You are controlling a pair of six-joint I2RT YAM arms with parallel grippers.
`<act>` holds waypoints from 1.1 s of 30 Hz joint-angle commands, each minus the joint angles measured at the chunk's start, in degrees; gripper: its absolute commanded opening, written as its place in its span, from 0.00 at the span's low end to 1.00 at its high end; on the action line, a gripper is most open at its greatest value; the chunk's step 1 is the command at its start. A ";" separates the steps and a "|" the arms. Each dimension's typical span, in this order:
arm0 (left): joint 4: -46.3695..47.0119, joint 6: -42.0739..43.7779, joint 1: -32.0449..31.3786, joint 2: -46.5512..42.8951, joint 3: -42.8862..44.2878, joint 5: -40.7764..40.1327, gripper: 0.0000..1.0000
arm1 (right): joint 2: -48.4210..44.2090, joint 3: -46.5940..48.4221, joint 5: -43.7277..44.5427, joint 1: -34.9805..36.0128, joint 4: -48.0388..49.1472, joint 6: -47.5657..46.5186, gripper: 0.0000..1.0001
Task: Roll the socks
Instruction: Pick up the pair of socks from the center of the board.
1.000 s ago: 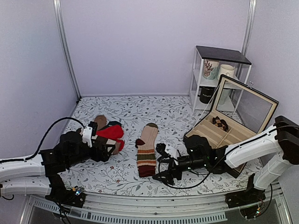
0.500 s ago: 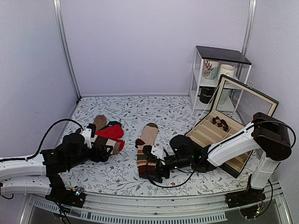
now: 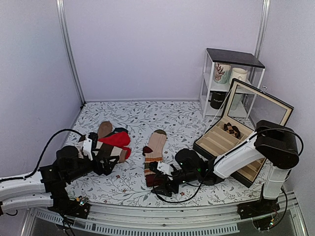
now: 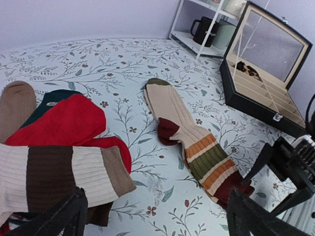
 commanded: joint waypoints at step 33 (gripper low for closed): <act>18.70 22.55 -14.64 27.54 6.54 13.94 0.90 | -0.52 4.18 -1.99 -1.64 -22.34 19.32 0.10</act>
